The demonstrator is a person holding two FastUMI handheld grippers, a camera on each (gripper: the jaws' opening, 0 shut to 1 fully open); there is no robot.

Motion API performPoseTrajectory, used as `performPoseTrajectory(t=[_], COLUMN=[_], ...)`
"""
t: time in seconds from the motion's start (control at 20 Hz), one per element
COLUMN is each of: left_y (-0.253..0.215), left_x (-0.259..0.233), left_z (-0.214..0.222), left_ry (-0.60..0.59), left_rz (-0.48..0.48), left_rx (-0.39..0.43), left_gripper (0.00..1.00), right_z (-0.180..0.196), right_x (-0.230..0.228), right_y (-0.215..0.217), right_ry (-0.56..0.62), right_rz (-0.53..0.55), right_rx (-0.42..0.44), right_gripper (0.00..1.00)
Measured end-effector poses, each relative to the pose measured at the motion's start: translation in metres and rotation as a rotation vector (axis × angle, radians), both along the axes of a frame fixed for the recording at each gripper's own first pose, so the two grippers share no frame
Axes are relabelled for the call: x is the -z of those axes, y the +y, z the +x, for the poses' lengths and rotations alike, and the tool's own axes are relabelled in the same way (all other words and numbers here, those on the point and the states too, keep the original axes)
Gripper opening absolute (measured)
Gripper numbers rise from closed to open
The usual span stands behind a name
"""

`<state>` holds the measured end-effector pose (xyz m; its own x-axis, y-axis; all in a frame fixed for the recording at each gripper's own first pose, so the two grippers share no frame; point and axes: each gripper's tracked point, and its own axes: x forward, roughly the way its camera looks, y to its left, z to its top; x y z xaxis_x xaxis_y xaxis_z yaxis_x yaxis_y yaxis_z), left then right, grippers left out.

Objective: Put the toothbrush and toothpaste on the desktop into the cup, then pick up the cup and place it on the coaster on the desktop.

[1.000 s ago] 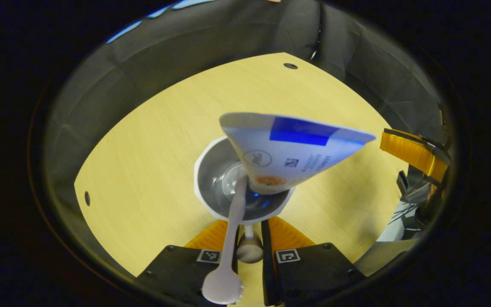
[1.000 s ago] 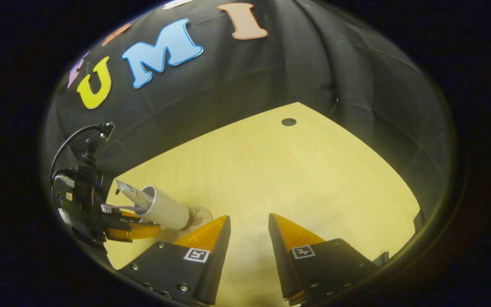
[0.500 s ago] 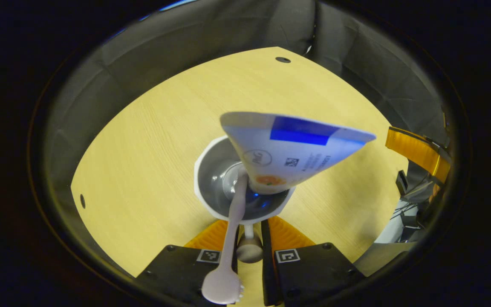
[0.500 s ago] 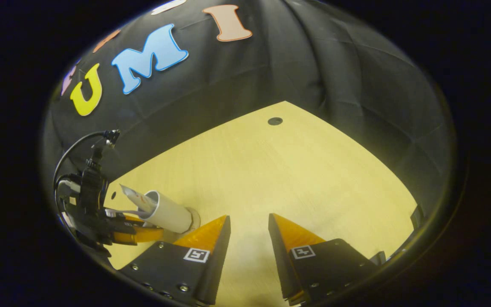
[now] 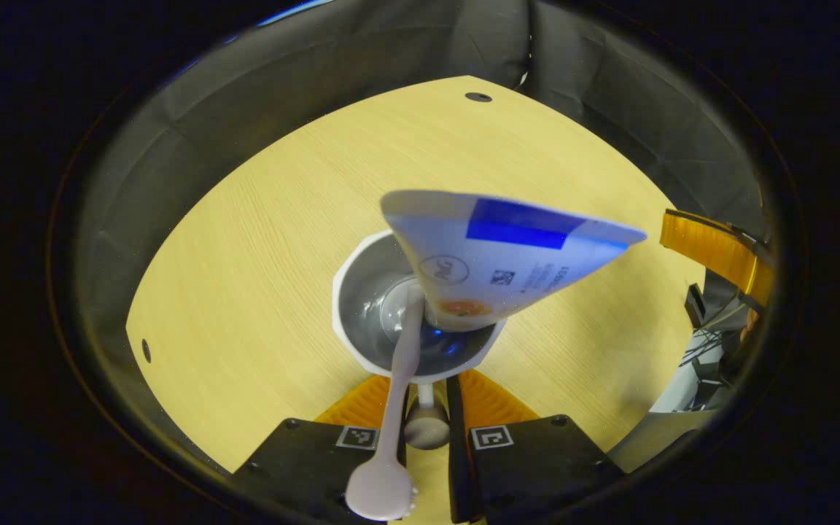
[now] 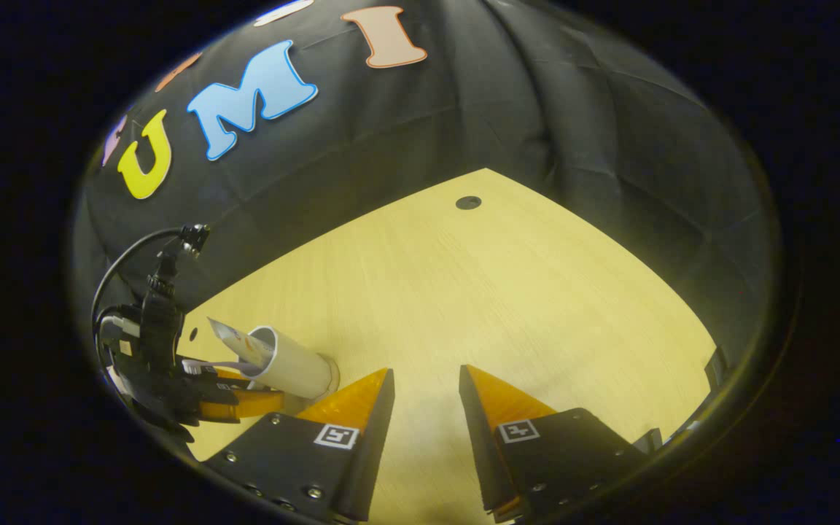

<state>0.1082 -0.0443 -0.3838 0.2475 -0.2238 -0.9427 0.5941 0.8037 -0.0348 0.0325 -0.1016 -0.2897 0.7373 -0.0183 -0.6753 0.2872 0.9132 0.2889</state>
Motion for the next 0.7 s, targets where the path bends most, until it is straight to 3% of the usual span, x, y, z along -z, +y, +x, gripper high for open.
performPoseTrajectory(t=[0.05,0.1,0.15,0.2,0.25,0.6,0.7], left_y=[0.001,0.001,0.002,0.004,0.005,0.008,0.014], left_x=[0.000,0.000,-0.002,-0.005,-0.009,-0.034,-0.041], left_z=[0.000,-0.001,0.000,0.002,0.002,-0.006,-0.012], left_ry=[-0.005,-0.010,-0.013,-0.016,-0.024,-0.103,-0.121], left_rz=[0.004,0.008,0.008,0.004,-0.001,-0.019,-0.034], left_rx=[0.002,0.003,-0.002,-0.010,-0.016,-0.055,-0.088], left_gripper=[0.27,0.32,0.27,0.35,0.29,0.47,0.36], right_z=[0.000,0.000,0.001,0.000,0.000,0.005,0.007], right_x=[0.000,0.000,0.000,-0.001,-0.001,-0.013,-0.022], right_y=[0.000,0.000,0.001,0.001,0.001,0.014,0.022], right_ry=[0.001,0.002,0.002,0.002,0.002,-0.022,-0.038], right_rz=[0.000,0.001,0.002,0.003,0.003,0.004,-0.002], right_rx=[0.001,0.000,0.000,-0.002,-0.004,-0.050,-0.077], right_gripper=[0.54,0.54,0.54,0.54,0.54,0.54,0.55])
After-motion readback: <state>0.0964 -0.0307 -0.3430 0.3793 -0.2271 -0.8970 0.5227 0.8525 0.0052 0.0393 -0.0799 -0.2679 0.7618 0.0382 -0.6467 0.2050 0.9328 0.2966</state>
